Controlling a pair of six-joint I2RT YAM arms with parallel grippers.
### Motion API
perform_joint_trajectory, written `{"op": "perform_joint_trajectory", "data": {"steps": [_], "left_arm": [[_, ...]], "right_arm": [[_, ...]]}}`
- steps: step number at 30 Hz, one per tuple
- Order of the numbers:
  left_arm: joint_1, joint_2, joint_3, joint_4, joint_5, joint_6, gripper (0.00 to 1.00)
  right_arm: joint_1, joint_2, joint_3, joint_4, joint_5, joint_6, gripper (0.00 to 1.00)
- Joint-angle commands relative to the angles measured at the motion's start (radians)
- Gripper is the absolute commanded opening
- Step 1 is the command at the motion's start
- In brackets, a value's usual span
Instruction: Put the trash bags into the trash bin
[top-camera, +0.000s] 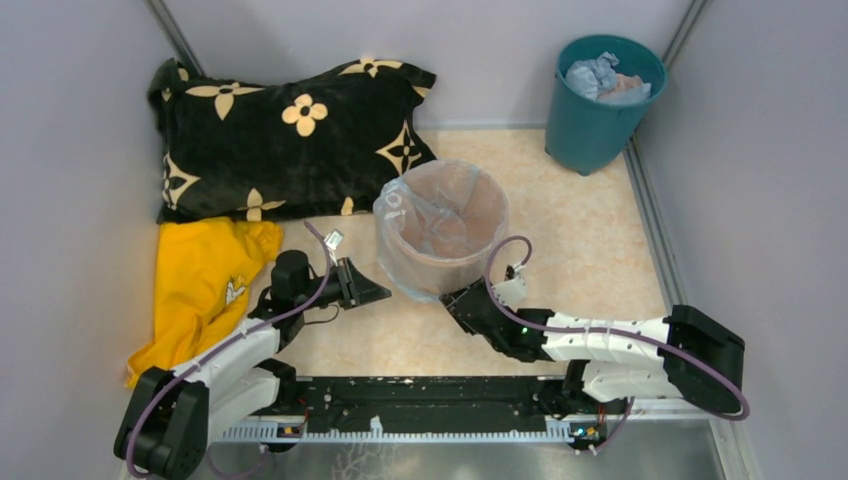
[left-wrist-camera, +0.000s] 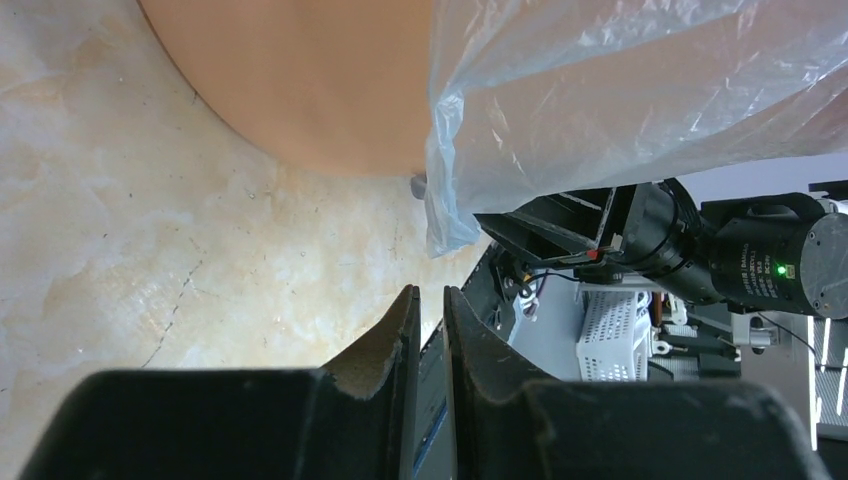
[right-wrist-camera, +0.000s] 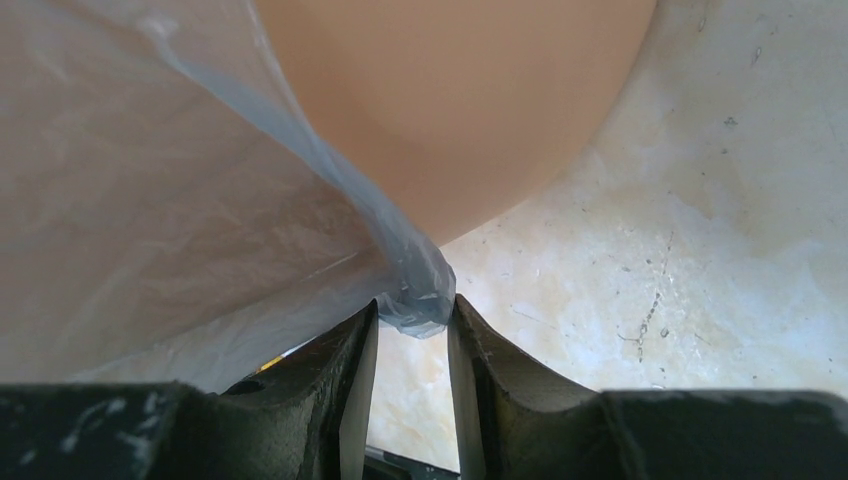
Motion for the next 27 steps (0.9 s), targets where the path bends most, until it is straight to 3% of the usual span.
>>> {"op": "perform_joint_trajectory", "data": {"steps": [1,6,14,27], "left_arm": [[-0.007,-0.023,0.004,-0.007,0.024,-0.017,0.20],[-0.014,-0.020,0.019,0.009,0.027,-0.035,0.20],[-0.045,0.013,0.083,0.017,0.012,-0.051,0.20],[-0.128,0.105,0.119,0.033,-0.064,-0.046,0.20]], "right_arm": [[0.037,-0.035,0.033,0.009,0.083,0.053,0.32],[0.057,-0.056,0.025,-0.006,0.145,0.083,0.28],[0.057,-0.001,0.018,-0.018,0.161,0.097,0.00],[0.058,-0.009,0.016,-0.032,0.153,-0.006,0.00]]}}
